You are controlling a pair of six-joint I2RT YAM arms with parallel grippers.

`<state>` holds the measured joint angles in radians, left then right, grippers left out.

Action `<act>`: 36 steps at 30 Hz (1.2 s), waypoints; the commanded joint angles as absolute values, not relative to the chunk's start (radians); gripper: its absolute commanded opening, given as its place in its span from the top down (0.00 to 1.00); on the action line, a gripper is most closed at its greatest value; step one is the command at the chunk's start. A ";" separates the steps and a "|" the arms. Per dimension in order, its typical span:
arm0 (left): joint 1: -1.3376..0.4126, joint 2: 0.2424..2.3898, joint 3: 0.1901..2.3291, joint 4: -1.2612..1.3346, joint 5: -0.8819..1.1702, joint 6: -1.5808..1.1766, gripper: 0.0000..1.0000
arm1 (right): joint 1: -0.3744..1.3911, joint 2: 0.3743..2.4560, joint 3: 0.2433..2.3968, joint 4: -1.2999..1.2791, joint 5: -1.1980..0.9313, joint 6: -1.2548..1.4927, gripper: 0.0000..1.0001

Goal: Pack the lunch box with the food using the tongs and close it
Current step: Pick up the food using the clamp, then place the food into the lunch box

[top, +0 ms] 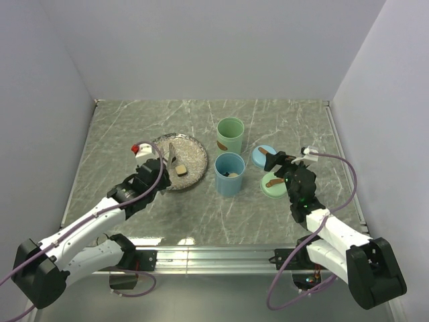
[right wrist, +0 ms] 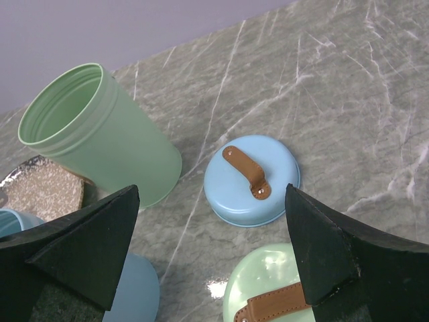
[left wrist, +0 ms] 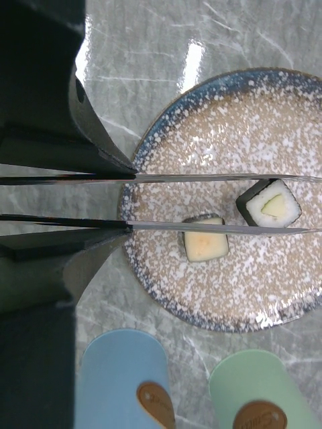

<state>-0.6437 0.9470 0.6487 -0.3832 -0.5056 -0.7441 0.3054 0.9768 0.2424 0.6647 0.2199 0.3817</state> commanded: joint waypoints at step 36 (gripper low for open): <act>-0.782 1.269 1.155 -0.077 -0.282 -0.448 0.78 | 0.313 1.083 0.307 0.738 0.242 0.383 0.05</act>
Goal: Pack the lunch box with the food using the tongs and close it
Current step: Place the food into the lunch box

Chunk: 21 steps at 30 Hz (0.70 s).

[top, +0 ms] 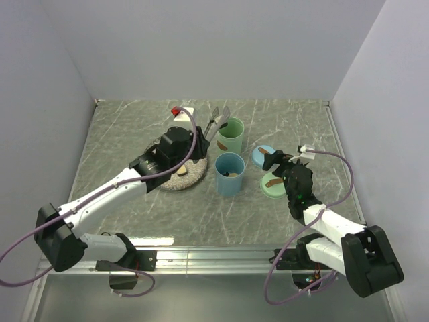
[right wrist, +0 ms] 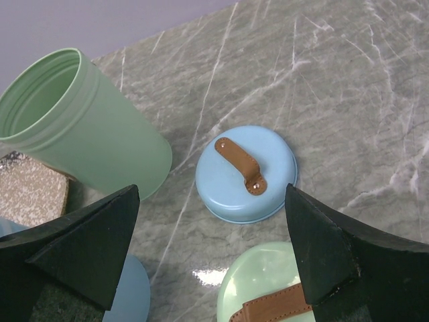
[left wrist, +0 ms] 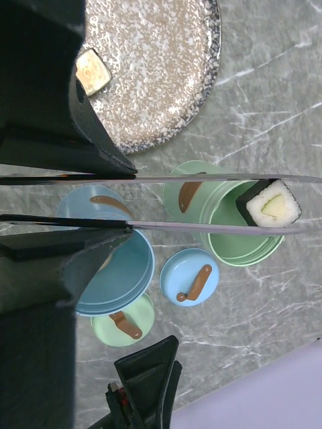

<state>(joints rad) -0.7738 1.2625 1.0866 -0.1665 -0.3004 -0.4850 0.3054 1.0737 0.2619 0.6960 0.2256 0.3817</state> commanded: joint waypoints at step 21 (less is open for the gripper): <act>-0.801 1.448 1.267 -0.054 -0.261 -0.410 0.69 | 0.313 1.101 0.316 0.744 0.232 0.377 0.04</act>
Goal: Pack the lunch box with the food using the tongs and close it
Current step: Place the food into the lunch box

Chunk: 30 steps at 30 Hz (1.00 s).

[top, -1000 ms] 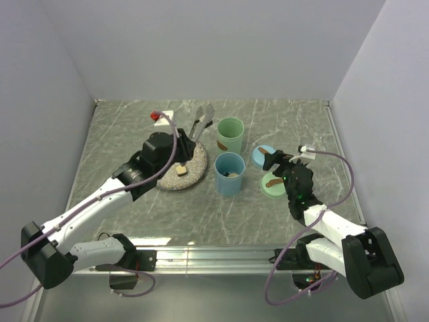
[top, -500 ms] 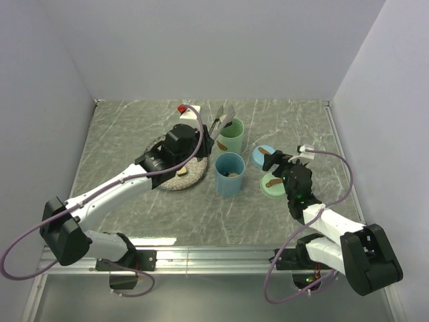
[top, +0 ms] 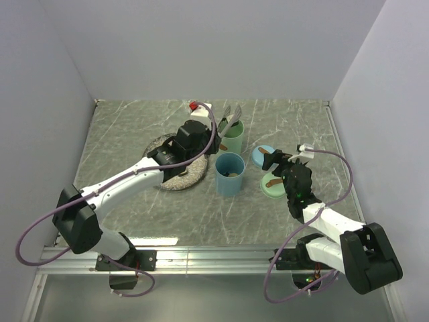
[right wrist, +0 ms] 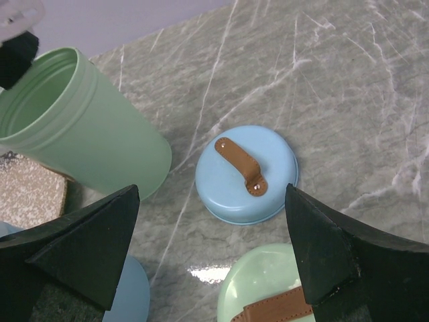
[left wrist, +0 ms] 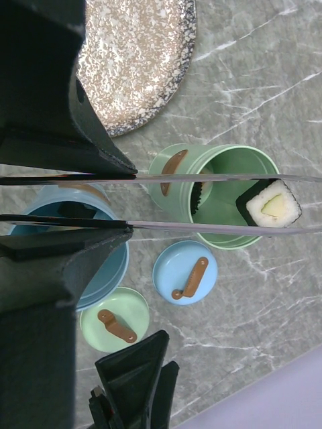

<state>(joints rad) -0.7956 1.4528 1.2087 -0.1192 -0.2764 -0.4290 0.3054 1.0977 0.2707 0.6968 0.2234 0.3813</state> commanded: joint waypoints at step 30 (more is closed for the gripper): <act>-0.847 1.326 1.180 -0.075 -0.406 -0.428 0.53 | 0.313 1.101 0.316 0.742 0.229 0.376 0.04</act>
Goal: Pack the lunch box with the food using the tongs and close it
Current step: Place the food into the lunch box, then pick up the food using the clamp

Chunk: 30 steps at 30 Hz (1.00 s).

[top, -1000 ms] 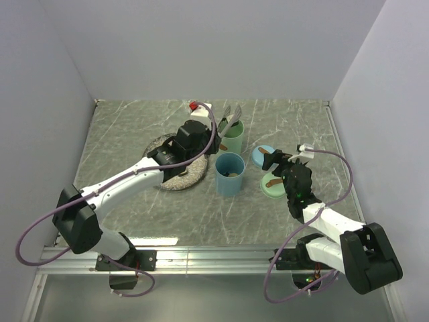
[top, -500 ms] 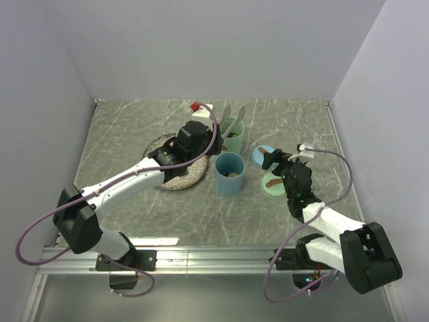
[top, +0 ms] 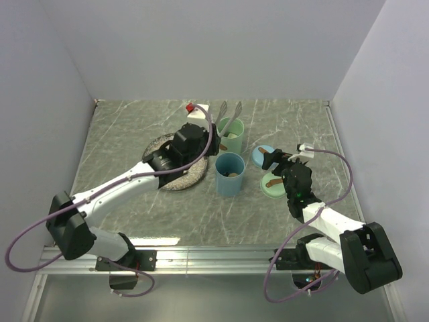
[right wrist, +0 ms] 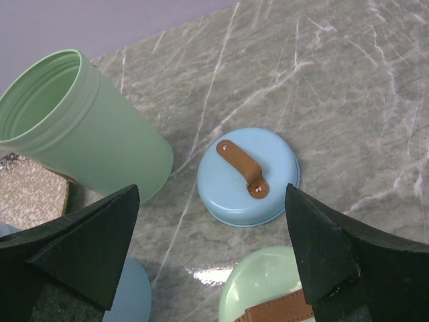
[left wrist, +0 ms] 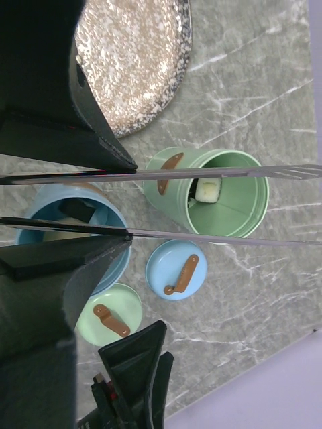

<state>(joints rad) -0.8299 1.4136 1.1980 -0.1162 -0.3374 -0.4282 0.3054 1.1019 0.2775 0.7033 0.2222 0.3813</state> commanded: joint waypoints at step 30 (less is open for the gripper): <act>-1.097 1.029 0.767 -0.756 -0.916 -1.189 0.54 | 0.311 1.005 0.273 0.723 0.225 0.379 0.05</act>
<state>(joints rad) -1.0718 1.0218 0.7696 -0.6857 -0.8597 -1.0813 0.3054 1.0351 0.2745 0.7025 0.2192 0.3813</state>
